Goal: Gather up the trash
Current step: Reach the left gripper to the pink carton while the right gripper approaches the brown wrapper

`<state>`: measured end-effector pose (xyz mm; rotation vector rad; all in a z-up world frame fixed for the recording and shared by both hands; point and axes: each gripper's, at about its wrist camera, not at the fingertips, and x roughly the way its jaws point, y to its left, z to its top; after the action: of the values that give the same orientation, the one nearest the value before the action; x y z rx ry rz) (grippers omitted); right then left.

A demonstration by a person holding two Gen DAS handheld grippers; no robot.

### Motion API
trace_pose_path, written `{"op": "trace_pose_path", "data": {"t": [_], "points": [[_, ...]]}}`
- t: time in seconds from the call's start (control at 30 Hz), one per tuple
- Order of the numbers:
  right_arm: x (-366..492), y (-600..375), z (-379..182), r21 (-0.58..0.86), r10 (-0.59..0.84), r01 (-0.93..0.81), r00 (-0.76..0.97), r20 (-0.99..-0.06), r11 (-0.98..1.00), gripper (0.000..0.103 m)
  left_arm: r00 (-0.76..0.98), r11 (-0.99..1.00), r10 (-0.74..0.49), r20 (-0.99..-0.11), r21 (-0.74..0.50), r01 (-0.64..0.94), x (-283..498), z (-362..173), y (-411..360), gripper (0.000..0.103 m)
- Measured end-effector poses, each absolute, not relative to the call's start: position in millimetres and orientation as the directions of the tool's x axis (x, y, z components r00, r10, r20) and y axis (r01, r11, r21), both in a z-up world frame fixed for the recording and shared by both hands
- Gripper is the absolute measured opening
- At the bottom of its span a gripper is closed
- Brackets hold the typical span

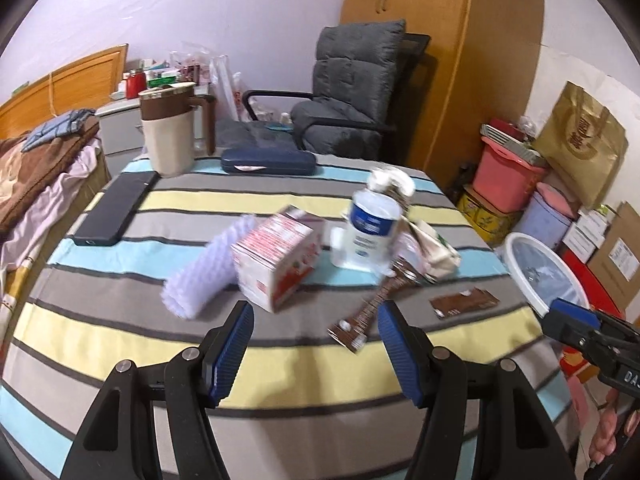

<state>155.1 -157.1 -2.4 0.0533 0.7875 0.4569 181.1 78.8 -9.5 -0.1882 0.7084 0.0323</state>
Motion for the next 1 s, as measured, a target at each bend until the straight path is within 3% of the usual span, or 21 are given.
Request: {"op": "trace_pose_path", "data": {"t": [0.37,0.63,1.0], "points": [[171.0,-149.6,-8.5,0.208,0.417,-0.390,0.592,-0.689,0.897,0.052,0.764,0.988,0.018,-0.645,-0.104,-0.111,213.0,-8.7,101.8,0.065],[192.8,-158.5,-16.9,0.190,0.398,-0.387,0.579,-0.711,0.902,0.052,0.742,0.996,-0.008,-0.671,-0.068,-0.051,241.0,-16.6,103.1,0.065],[222.8,-165.3,-39.1,0.195,0.431,-0.461,0.489,-0.759,0.866,0.052,0.700,0.994,-0.076,-0.710,-0.109,-0.003,248.1,-31.6,97.0,0.065]]}}
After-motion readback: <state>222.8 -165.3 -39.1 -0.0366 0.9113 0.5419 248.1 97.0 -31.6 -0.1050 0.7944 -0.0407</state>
